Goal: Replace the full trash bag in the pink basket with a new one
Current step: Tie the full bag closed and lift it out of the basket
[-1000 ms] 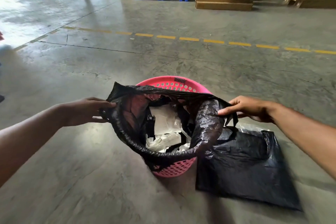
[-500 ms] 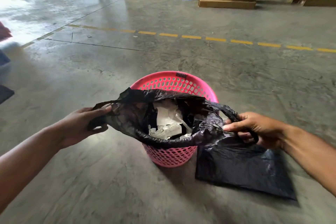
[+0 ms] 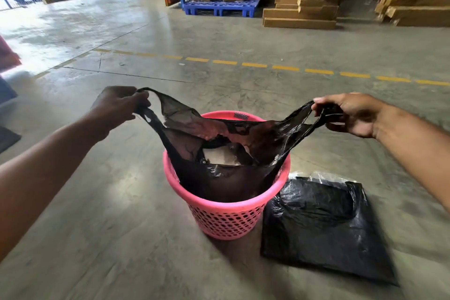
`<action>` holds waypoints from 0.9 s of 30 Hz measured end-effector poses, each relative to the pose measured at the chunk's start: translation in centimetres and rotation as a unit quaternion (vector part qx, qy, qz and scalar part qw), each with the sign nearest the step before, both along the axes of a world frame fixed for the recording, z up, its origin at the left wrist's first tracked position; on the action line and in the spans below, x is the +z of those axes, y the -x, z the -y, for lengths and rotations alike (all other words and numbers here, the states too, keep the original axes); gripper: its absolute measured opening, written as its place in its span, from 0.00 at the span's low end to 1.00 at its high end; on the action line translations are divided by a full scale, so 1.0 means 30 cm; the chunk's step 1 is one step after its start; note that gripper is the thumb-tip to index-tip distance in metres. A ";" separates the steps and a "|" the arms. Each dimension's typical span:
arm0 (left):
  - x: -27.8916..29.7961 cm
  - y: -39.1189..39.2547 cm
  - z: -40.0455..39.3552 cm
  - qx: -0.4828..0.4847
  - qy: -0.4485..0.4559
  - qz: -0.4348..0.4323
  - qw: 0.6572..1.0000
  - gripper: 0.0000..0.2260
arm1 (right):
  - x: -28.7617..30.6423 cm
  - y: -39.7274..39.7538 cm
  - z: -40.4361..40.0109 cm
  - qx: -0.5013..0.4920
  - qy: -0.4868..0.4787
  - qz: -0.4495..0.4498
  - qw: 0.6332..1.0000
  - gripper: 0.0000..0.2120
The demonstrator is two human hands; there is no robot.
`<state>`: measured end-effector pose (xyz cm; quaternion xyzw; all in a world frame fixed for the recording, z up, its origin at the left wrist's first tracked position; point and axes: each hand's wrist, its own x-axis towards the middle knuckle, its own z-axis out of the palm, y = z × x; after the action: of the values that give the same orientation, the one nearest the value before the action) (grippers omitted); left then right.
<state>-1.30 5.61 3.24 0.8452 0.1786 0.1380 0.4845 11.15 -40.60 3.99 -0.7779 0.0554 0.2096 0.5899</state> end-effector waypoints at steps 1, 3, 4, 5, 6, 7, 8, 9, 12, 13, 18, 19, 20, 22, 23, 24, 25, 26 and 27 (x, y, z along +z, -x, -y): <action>0.023 -0.030 0.023 -0.012 0.040 -0.007 0.999 0.09 | 0.012 -0.012 -0.030 -0.006 -0.005 0.007 1.000 0.08; 0.062 -0.082 0.059 -0.043 0.161 -0.037 0.985 0.09 | 0.022 -0.033 -0.090 -0.032 -0.031 0.032 0.998 0.08; 0.078 -0.107 0.074 -0.060 0.225 -0.046 0.971 0.09 | 0.025 -0.042 -0.120 -0.047 -0.053 0.048 0.996 0.07; 0.085 -0.132 0.085 -0.069 0.273 -0.040 0.959 0.09 | 0.022 -0.043 -0.145 -0.064 -0.080 0.060 0.993 0.07; 0.091 -0.152 0.099 -0.072 0.304 -0.024 0.950 0.08 | 0.015 -0.042 -0.166 -0.082 -0.110 0.068 0.988 0.07; 0.099 -0.168 0.110 -0.063 0.316 0.001 0.947 0.07 | 0.004 -0.039 -0.184 -0.099 -0.143 0.073 0.982 0.07; 0.100 -0.179 0.127 -0.042 0.308 0.034 0.950 0.06 | -0.015 -0.035 -0.195 -0.116 -0.173 0.078 0.975 0.07; 0.096 -0.187 0.139 -0.022 0.287 0.068 0.955 0.06 | -0.034 -0.030 -0.201 -0.131 -0.202 0.081 0.967 0.06; 0.047 -0.208 0.162 -0.057 0.292 0.137 0.945 0.08 | -0.079 -0.017 -0.200 -0.121 -0.264 0.093 0.953 0.04; 0.033 -0.212 0.170 -0.090 0.317 0.144 0.933 0.08 | -0.082 -0.016 -0.196 -0.115 -0.280 0.095 0.948 0.04; 0.044 -0.204 0.217 -0.170 0.380 0.164 0.894 0.09 | -0.066 -0.035 -0.230 -0.132 -0.293 0.107 0.941 0.04; 0.047 -0.205 0.224 -0.179 0.371 0.167 0.896 0.09 | -0.061 -0.040 -0.253 -0.130 -0.296 0.108 0.940 0.04; 0.048 -0.205 0.232 -0.188 0.357 0.168 0.899 0.09 | -0.055 -0.044 -0.277 -0.127 -0.297 0.111 0.940 0.05; 0.038 -0.211 0.249 -0.204 0.319 0.167 0.911 0.04 | -0.043 -0.050 -0.324 -0.121 -0.304 0.121 0.937 0.04; 0.035 -0.213 0.262 -0.214 0.297 0.163 0.916 0.03 | -0.037 -0.055 -0.345 -0.115 -0.307 0.128 0.936 0.03; 0.030 -0.212 0.279 -0.225 0.268 0.159 0.923 0.06 | -0.032 -0.055 -0.360 -0.106 -0.303 0.136 0.937 0.03; 0.023 -0.215 0.295 -0.240 0.236 0.158 0.928 0.10 | -0.028 -0.052 -0.372 -0.093 -0.297 0.144 0.939 0.02; 0.012 -0.216 0.313 -0.255 0.204 0.156 0.932 0.14 | -0.022 -0.042 -0.382 -0.074 -0.286 0.153 0.943 0.03; 0.000 -0.221 0.329 -0.269 0.171 0.152 0.935 0.19 | -0.017 -0.034 -0.392 -0.048 -0.272 0.167 0.947 0.03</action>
<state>5.31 -4.26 3.23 0.7347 -0.1104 0.0962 0.6624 12.16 -28.83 3.49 -0.6083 -0.0653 0.0554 0.7890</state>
